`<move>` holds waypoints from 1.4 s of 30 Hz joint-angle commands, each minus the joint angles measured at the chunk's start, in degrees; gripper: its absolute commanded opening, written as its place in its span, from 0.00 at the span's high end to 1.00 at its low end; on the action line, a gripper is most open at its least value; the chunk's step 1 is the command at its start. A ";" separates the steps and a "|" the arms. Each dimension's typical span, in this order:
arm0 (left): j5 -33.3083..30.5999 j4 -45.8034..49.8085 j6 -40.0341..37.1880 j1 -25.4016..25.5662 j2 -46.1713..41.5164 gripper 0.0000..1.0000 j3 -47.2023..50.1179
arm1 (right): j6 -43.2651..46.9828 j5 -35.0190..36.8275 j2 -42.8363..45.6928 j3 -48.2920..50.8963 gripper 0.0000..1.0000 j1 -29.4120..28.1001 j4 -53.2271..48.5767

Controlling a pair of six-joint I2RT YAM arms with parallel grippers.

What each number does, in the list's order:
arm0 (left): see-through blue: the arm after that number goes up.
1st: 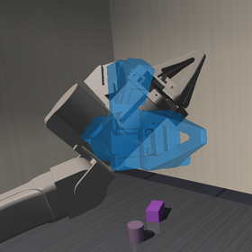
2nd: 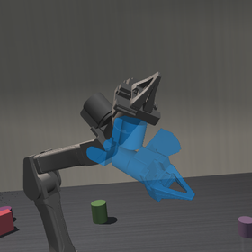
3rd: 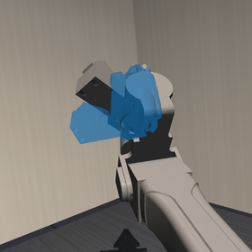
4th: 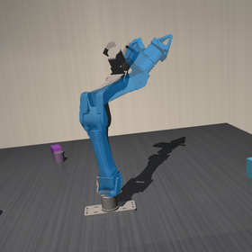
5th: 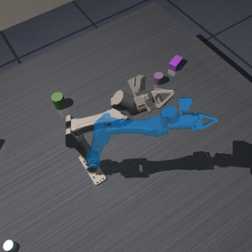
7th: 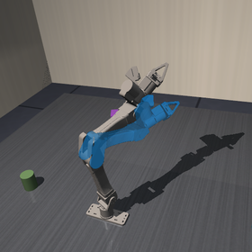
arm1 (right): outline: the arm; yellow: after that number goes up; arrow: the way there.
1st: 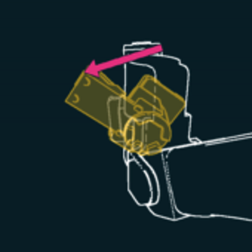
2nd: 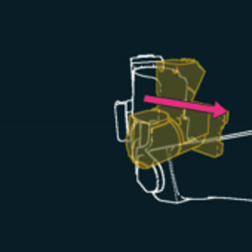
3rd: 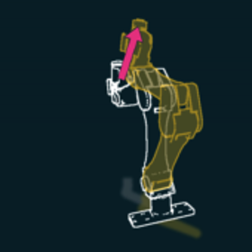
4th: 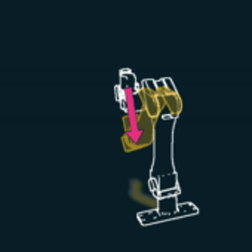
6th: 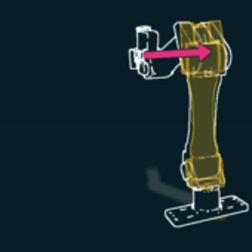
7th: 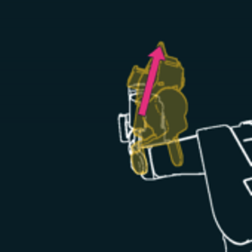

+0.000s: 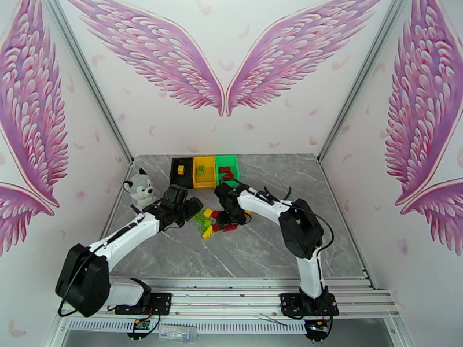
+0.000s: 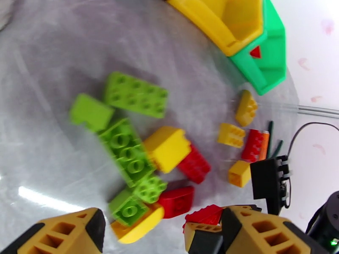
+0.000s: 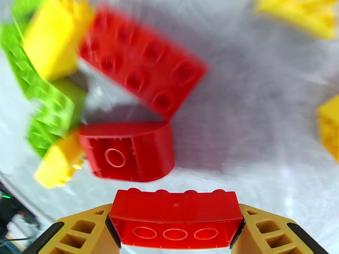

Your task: Sort the legos into containers by color

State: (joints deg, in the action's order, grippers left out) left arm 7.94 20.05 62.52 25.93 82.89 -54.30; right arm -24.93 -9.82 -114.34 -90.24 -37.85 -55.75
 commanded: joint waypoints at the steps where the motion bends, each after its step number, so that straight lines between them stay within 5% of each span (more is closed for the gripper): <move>1: 5.95 -8.05 2.47 0.23 5.26 0.23 -5.92 | -3.87 -7.45 2.44 -0.64 0.40 3.96 3.67; 13: 14.82 -19.93 10.02 -2.77 25.32 0.24 -27.71 | -20.52 -23.92 -8.66 -17.17 0.41 14.78 15.56; 19: 13.92 -22.31 13.06 -6.43 27.84 0.25 -31.52 | -28.44 -27.17 -16.42 -27.86 0.39 17.93 19.87; 30: 15.27 -16.26 7.57 -8.61 26.60 0.26 -32.36 | -36.45 -29.42 -28.69 -47.87 0.16 19.50 22.79; 42: 10.83 -5.34 -1.99 -6.11 18.94 0.27 -26.42 | -25.23 -26.15 -16.02 -34.62 0.20 19.52 17.60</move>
State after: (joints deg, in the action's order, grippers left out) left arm 20.73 9.98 64.73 18.76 106.30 -82.26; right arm -55.18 -37.56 -137.25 -127.81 -18.37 -35.53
